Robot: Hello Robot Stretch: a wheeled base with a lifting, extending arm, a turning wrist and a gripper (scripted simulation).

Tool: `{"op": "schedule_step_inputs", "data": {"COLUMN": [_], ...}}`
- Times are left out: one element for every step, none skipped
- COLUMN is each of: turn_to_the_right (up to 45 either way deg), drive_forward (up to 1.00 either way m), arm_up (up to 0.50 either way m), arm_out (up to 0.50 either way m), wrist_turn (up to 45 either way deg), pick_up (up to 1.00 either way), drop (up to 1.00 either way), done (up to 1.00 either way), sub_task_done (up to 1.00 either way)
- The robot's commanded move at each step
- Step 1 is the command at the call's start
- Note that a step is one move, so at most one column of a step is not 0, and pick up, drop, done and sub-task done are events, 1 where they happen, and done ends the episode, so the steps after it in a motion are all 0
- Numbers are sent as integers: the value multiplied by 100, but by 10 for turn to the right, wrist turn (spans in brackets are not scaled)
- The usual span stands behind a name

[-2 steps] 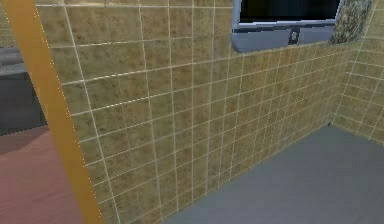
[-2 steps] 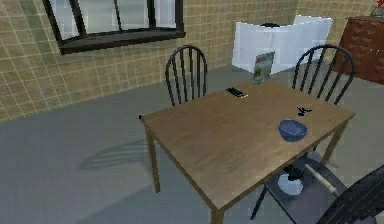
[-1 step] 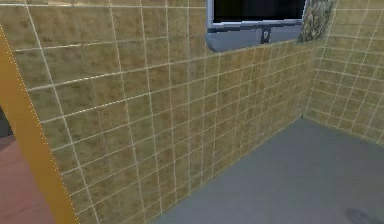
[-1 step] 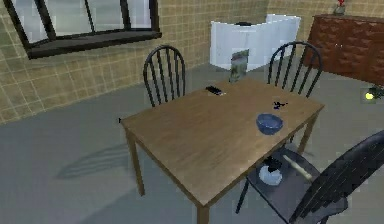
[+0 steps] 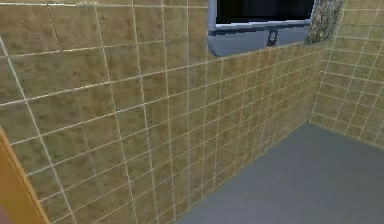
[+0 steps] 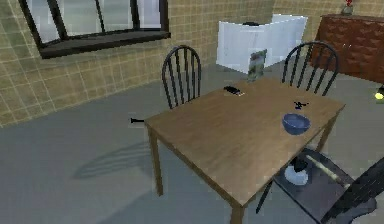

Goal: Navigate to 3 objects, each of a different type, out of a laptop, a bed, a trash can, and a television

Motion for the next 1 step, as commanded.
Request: {"op": "schedule_step_inputs", "data": {"turn_to_the_right": [450], "drive_forward": [0], "arm_up": [0], "arm_out": [0], "wrist_turn": [0], "pick_up": [0], "drop": [0], "done": [0], "sub_task_done": [0]}}
